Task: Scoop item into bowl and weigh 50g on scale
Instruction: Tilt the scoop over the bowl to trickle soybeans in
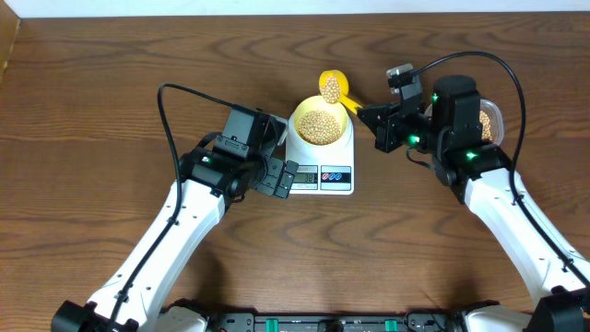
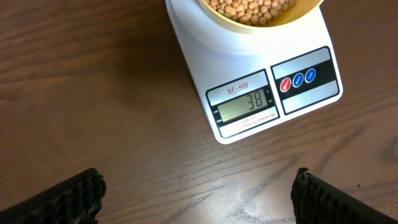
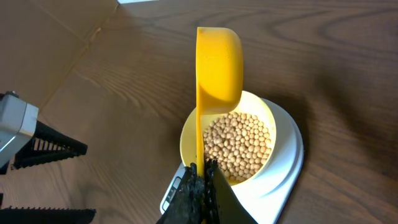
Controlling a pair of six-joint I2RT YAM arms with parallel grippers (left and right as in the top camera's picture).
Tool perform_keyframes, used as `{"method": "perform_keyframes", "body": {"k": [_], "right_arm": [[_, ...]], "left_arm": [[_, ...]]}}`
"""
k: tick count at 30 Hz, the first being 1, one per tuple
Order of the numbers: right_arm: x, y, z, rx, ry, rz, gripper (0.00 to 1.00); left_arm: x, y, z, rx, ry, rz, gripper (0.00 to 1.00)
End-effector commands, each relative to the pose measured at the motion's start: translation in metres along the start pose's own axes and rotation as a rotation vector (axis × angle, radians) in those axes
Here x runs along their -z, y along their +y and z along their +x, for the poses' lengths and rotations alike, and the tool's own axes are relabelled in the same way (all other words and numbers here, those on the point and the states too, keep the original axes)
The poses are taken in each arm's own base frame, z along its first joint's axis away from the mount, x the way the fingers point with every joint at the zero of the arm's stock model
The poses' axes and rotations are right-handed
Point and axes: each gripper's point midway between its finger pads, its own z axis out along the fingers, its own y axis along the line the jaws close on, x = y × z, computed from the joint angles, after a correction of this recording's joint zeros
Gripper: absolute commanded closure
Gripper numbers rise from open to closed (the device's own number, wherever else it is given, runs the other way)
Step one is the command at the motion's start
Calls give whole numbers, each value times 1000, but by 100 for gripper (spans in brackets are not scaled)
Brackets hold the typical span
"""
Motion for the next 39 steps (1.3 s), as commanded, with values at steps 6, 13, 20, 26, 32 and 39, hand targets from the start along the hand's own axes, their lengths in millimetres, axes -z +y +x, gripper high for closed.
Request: {"method": "perform_keyframes", "body": {"k": [6,13,20,26,32,39], "right_arm": [[-1,5,3,-7,12,-23,99],[-1,5,6,-6,23,-20,99],[-1,4,6,-6,23,-20,99],[-1,4,7,82,27,-19,99],[-2,3,7,95,25,-7,99],[-2,-1,6,104,21,18,99]], "left_arm": [[1,0,0,-16,-1,-5,2],[1,0,0,-16,-1,-5,2],[1,0,0,-16,-1,-5,2],[1,0,0,-16,-1,-5,2],[1,0,0,-16,-1,-5,2],[1,0,0,-16,-1,-5,2]]}}
